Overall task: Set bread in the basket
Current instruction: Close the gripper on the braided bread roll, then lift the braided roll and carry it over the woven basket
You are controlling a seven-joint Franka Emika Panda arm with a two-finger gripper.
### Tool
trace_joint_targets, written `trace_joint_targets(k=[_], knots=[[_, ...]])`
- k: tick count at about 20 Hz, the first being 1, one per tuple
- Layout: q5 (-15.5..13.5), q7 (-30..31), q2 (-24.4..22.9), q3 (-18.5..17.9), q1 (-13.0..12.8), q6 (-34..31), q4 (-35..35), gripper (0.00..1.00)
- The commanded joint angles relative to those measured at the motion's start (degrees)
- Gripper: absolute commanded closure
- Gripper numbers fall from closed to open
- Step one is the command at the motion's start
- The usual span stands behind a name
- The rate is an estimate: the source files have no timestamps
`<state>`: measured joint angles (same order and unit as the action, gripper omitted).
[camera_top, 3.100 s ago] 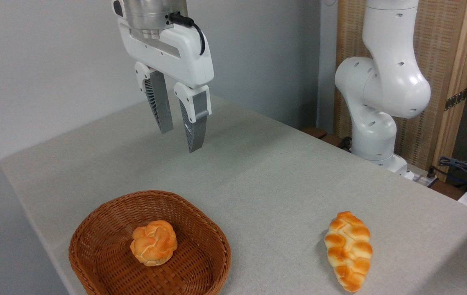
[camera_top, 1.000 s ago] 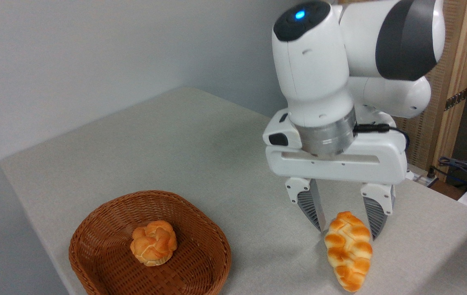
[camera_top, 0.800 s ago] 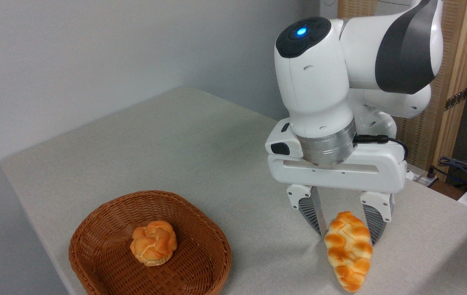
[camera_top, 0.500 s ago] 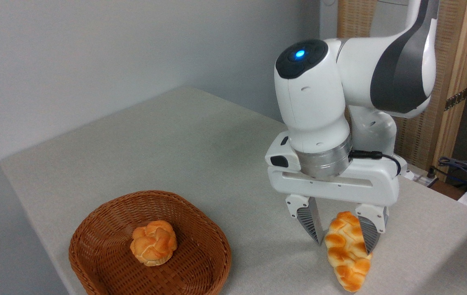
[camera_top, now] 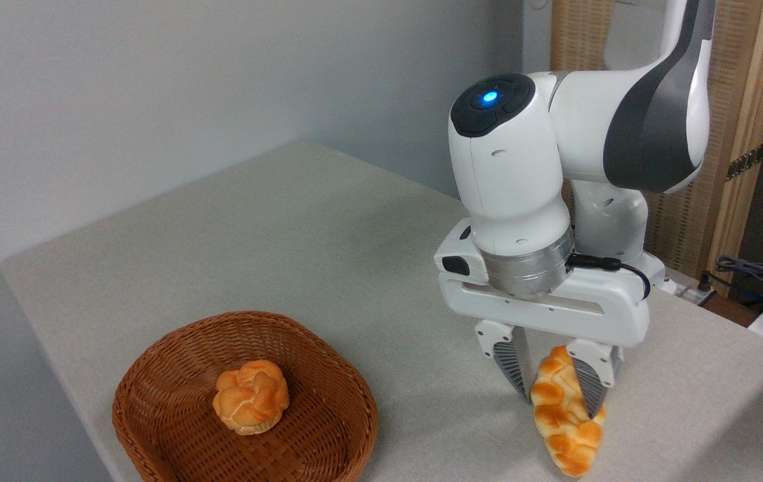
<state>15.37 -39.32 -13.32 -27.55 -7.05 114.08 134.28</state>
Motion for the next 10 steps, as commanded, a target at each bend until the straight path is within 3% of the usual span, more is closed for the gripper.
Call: trace_joint_targets(k=[1,5,7,8,10], knots=[[0.3,-1.2,-0.3,-0.5,-0.2,0.7,0.5,0.68],[-0.8,-1.2,-0.4,-0.1,-0.7,0.7,-0.5,0.68],[-6.5,-1.0,-0.3,1.2,-1.1,-0.6,-5.1,0.68],[-9.7,-0.9,0.2,3.6,-1.2,-3.0,-8.6,0.68],[-11.1,-1.2,4.7,8.0,-1.3,-10.5,-17.7,0.62]])
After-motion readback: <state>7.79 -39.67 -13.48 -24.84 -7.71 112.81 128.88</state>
